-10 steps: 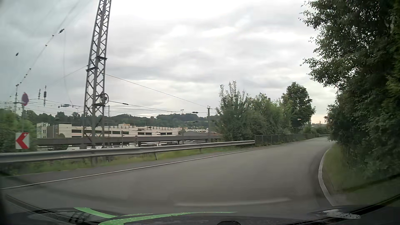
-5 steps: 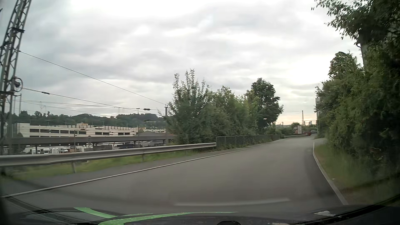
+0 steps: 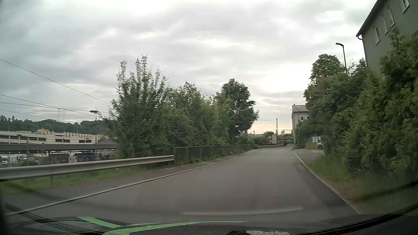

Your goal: Follow the waypoints while adhering to traffic rules and regulations

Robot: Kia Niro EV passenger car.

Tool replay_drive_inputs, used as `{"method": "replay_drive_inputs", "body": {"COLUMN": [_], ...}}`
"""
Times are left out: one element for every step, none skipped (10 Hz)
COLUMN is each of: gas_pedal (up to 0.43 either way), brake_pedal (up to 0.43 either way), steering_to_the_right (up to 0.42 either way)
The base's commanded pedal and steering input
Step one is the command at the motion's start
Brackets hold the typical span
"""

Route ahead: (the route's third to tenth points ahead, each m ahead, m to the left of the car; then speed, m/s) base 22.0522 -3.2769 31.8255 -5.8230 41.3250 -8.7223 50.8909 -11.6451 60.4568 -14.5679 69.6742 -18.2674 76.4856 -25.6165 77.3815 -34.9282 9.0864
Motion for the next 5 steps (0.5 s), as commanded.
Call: {"method": "replay_drive_inputs", "body": {"gas_pedal": [0.22,0.22,0.22,0.22,0.22], "brake_pedal": [0.0,0.0,0.0,0.0,0.0], "steering_to_the_right": [0.155,0.151,0.14,0.127,0.114]}}
